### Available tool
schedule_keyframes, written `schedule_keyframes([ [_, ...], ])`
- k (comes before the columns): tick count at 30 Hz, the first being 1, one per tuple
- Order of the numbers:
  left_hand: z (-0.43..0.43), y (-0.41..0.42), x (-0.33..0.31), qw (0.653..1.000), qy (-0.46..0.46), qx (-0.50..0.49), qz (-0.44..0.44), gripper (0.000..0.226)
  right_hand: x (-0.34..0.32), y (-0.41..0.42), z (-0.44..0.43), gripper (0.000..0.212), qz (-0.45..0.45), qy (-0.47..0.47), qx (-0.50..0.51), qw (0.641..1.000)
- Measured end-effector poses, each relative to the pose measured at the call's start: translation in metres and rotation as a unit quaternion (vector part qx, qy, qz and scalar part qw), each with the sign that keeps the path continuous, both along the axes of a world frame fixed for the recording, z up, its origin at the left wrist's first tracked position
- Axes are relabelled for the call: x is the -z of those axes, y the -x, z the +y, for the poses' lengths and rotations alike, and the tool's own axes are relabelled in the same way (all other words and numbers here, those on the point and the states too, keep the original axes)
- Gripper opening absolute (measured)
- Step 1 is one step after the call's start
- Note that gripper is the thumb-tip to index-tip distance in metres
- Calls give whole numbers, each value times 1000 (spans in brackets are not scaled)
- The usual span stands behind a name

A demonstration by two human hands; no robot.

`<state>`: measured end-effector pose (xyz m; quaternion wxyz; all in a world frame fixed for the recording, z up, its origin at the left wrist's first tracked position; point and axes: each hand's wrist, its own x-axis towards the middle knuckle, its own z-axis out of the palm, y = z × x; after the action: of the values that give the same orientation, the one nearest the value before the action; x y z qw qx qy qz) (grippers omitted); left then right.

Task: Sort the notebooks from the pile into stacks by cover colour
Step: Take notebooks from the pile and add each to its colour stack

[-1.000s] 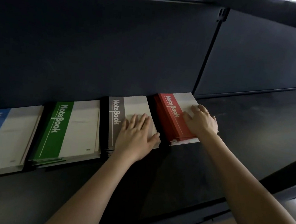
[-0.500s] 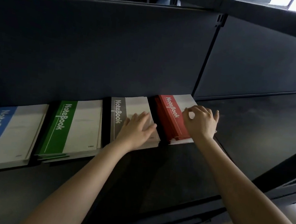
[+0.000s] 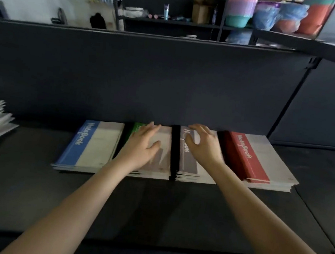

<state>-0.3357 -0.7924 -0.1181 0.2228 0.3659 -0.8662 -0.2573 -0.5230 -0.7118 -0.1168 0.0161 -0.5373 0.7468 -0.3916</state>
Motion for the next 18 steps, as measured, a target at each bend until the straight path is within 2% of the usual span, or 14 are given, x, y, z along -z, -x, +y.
schedule_keyframes([
  [13,-52,-206,-12,980,12,-194,-47,54,-6,-185,-119,48,-2,-20,-219,976],
  [18,-72,-277,-12,968,16,-248,-31,54,-7,-260,-157,52,-4,-21,-282,959],
])
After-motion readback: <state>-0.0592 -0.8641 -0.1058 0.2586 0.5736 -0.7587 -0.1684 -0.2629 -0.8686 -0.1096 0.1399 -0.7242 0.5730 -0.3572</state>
